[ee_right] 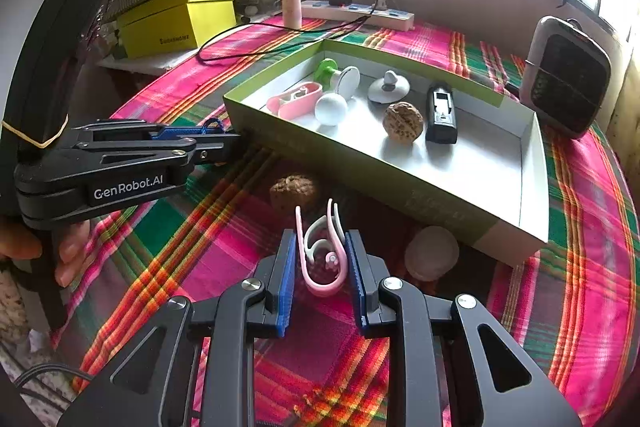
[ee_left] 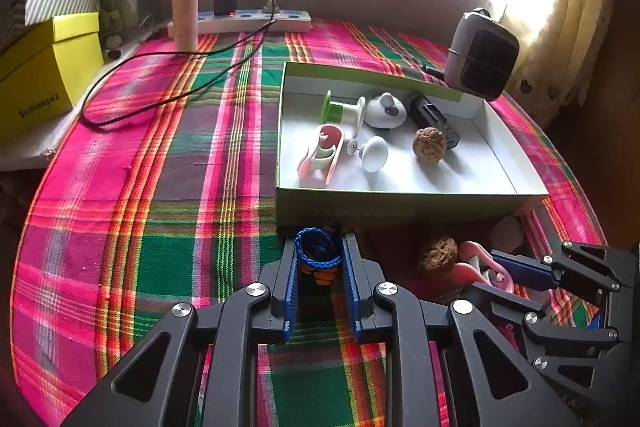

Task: Organize objects
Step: 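Carry the blue-orange toy and pink loop clip over the white box with both tools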

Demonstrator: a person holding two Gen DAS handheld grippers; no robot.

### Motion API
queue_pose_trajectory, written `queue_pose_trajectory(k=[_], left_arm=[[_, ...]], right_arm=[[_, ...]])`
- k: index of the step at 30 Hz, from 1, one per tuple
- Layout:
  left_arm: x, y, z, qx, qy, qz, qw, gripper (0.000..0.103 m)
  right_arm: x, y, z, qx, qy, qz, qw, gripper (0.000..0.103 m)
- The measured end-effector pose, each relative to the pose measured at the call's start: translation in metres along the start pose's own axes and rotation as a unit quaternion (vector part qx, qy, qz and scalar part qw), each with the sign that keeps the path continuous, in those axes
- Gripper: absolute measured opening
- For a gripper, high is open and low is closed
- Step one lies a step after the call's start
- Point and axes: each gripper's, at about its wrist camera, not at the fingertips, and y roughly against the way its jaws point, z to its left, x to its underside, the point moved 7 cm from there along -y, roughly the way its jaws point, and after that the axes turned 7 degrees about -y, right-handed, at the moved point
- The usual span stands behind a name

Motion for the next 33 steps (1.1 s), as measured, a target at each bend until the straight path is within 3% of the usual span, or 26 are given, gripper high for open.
queue_pose_trajectory(k=[16, 33], left_arm=[[-0.017, 0.017, -0.011, 0.009, -0.011, -0.022, 0.9997, 0.019], [-0.044, 0.003, -0.041, 0.033, -0.034, -0.023, 0.9986, 0.019]], right_arm=[[-0.013, 0.019, -0.011, -0.003, -0.023, -0.029, 0.999, 0.025], [-0.044, 0.026, -0.068, 0.057, -0.076, -0.052, 0.994, 0.025]])
